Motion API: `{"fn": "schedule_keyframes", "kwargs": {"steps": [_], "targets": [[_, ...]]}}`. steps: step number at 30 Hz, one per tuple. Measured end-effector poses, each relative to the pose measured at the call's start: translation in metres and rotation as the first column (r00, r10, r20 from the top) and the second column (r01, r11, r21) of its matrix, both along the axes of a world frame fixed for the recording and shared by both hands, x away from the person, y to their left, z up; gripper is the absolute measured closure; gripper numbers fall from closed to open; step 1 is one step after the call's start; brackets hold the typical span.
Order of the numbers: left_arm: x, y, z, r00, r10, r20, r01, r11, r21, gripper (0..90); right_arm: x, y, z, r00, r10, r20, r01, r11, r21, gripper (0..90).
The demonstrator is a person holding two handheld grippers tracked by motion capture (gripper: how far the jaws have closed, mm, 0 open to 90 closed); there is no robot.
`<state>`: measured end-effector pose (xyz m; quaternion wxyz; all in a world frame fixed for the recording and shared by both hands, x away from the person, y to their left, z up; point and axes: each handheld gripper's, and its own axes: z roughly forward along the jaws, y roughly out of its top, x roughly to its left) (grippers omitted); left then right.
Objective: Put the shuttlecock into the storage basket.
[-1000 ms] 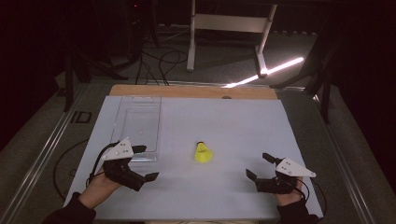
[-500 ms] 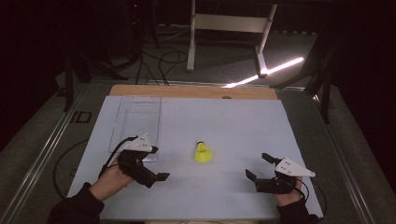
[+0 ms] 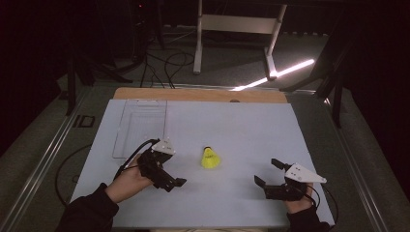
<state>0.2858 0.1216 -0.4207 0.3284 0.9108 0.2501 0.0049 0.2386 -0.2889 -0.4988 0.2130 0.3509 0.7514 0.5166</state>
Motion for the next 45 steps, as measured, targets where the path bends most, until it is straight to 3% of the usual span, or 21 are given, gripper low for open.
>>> {"fn": "schedule_keyframes", "kwargs": {"steps": [3, 7, 13, 18, 22, 25, 28, 32, 36, 45], "targets": [[0.003, -0.007, -0.001, 0.9993, 0.018, -0.031, -0.017, 0.9992, 0.035, 0.0, 0.0, 0.0, 0.0, 1.0, -0.001, 0.0, 0.001, 1.0, -0.001, 9.1], [0.006, -0.014, -0.001, 0.999, 0.036, -0.026, -0.033, 0.9963, 0.079, 0.0, 0.0, 0.0, 0.0, 1.0, 0.0, 0.0, 0.0, 1.0, -0.001, 9.1], [0.009, -0.027, -0.003, 0.9986, 0.018, -0.049, -0.011, 0.9918, 0.127, 0.0, 0.0, 0.0, 0.0, 1.0, 0.002, -0.002, -0.002, 1.0, -0.002, 9.1], [0.015, -0.038, -0.006, 0.9977, 0.013, -0.066, -0.001, 0.9836, 0.18, 0.0, 0.0, 0.0, 0.0, 1.0, 0.0, -0.003, 0.0, 1.0, -0.002, 9.1], [0.02, -0.045, -0.008, 0.9954, -0.004, -0.096, 0.023, 0.9804, 0.196, 0.0, 0.0, 0.0, 0.0, 1.0, 0.0, -0.004, 0.0, 1.0, -0.001, 9.1], [0.022, -0.051, -0.01, 0.9962, -0.014, -0.085, 0.033, 0.9736, 0.226, 0.0, 0.0, 0.0, -0.001, 1.0, 0.0, -0.007, 0.0, 1.0, 0.0, 9.1], [0.025, -0.057, -0.013, 0.9951, -0.02, -0.097, 0.043, 0.97, 0.239, 0.0, 0.0, 0.0, -0.001, 1.0, 0.0, -0.005, 0.0, 1.0, -0.001, 9.1], [0.032, -0.065, -0.015, 0.9932, 0.009, -0.116, 0.02, 0.9683, 0.249, 0.1, 0.0, 0.0, -0.001, 1.0, 0.001, -0.006, -0.001, 1.0, -0.004, 9.1], [0.035, -0.073, -0.015, 0.9948, 0.049, -0.09, -0.025, 0.9657, 0.258, 2.0, 0.0, 0.001, -0.001, 1.0, 0.001, -0.005, -0.001, 1.0, -0.004, 9.1], [0.044, -0.092, -0.019, 0.9944, 0.051, -0.093, -0.025, 0.9629, 0.269, 4.3, 0.001, 0.001, -0.002, 0.9999, 0.001, -0.011, -0.001, 1.0, -0.007, 9.1]]}}
